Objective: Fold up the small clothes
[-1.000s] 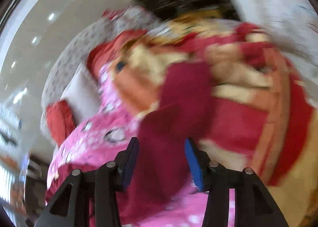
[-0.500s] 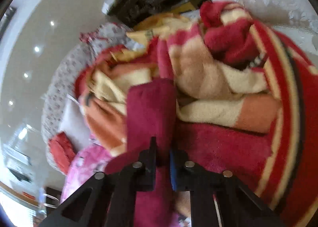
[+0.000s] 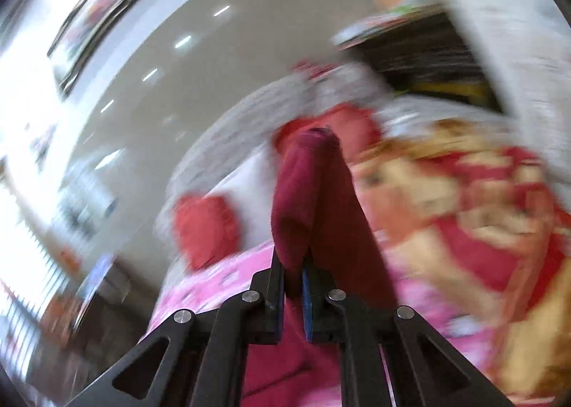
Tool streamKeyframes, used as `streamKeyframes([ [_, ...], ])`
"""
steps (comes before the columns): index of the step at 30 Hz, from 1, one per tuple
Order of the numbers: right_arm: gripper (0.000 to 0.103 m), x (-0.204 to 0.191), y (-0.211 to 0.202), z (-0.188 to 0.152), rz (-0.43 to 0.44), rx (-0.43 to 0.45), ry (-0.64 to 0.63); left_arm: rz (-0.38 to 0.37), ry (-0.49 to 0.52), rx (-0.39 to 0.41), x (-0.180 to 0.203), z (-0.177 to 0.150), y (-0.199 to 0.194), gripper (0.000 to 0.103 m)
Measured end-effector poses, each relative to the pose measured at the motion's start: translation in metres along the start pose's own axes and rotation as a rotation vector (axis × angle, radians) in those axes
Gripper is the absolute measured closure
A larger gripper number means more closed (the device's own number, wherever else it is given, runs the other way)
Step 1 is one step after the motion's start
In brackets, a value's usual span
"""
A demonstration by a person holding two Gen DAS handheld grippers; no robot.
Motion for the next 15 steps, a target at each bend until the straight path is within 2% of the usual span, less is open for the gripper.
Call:
streamKeyframes([
  [3, 0.096, -0.088, 0.033, -0.045, 0.158, -0.119, -0.131, -0.007, -0.022, 0.028, -0.006, 0.006, -0.011, 0.039],
  [6, 0.095, -0.166, 0.080, -0.118, 0.257, -0.264, -0.253, -0.010, -0.044, 0.046, -0.011, 0.011, -0.017, 0.039],
  [7, 0.086, -0.184, 0.097, -0.147, 0.278, -0.324, -0.283, -0.011, -0.055, 0.046, -0.012, 0.012, -0.018, 0.039],
  [8, 0.076, -0.193, 0.110, -0.172, 0.294, -0.388, -0.308, -0.015, -0.059, 0.042, -0.012, 0.013, -0.016, 0.039],
  [9, 0.057, -0.201, 0.129, -0.203, 0.292, -0.493, -0.344, -0.029, -0.065, 0.029, -0.010, 0.013, -0.014, 0.039],
  [10, 0.057, -0.200, 0.147, -0.237, 0.255, -0.626, -0.375, -0.042, -0.063, 0.017, -0.007, 0.011, -0.013, 0.039],
  [11, 0.057, -0.196, 0.154, -0.248, 0.239, -0.668, -0.375, -0.053, -0.054, 0.009, -0.004, 0.010, -0.011, 0.039],
  [13, 0.057, -0.181, 0.150, -0.254, 0.241, -0.662, -0.348, -0.058, -0.018, 0.005, 0.002, 0.007, -0.009, 0.039],
  [15, 0.057, -0.164, 0.141, -0.245, 0.214, -0.635, -0.340, -0.056, 0.016, 0.002, 0.008, 0.004, -0.003, 0.039],
])
Point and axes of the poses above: each gripper's, at about its wrist camera, not at the fingertips, and y roughly the way its jaws point, x to its right, z to its top, the point moved 7 cm from there along y, roughly the way its jaws point, and after that the axes turned 6 degrees about -z, right-handed, at the moved point
